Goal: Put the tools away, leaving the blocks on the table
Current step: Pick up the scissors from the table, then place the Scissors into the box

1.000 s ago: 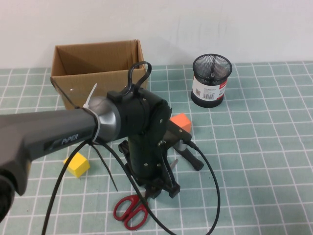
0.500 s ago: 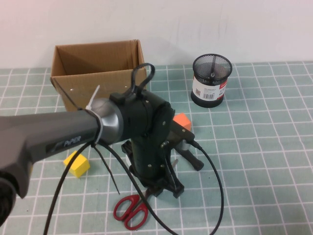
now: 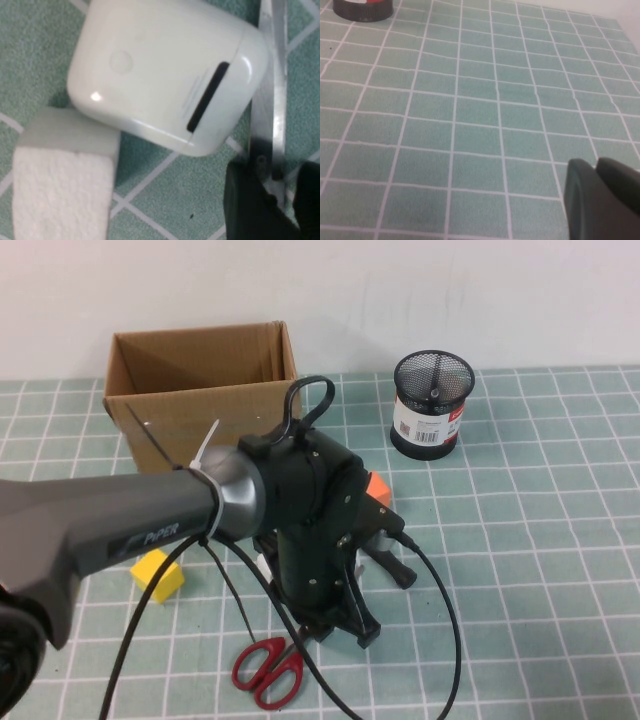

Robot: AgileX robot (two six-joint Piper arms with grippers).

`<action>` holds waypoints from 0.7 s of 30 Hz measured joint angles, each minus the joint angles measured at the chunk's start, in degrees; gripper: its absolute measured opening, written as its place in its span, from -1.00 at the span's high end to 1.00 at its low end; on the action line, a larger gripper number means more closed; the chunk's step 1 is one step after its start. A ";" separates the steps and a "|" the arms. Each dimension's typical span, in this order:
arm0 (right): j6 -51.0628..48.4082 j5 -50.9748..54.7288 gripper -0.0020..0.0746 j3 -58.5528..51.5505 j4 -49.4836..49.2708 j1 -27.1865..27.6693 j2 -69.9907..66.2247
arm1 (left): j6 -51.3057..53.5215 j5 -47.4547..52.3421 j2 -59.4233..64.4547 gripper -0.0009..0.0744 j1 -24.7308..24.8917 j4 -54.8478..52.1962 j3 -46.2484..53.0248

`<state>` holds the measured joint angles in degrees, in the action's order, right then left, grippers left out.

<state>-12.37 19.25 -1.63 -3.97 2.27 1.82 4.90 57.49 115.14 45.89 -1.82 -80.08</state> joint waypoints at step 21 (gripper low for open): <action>-0.21 0.00 0.97 0.00 0.00 0.00 0.00 | 6.81 11.27 -12.22 0.75 0.72 -10.34 0.63</action>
<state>-12.57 19.25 -1.63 -3.97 2.27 1.82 11.71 68.77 102.91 46.62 -12.16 -79.45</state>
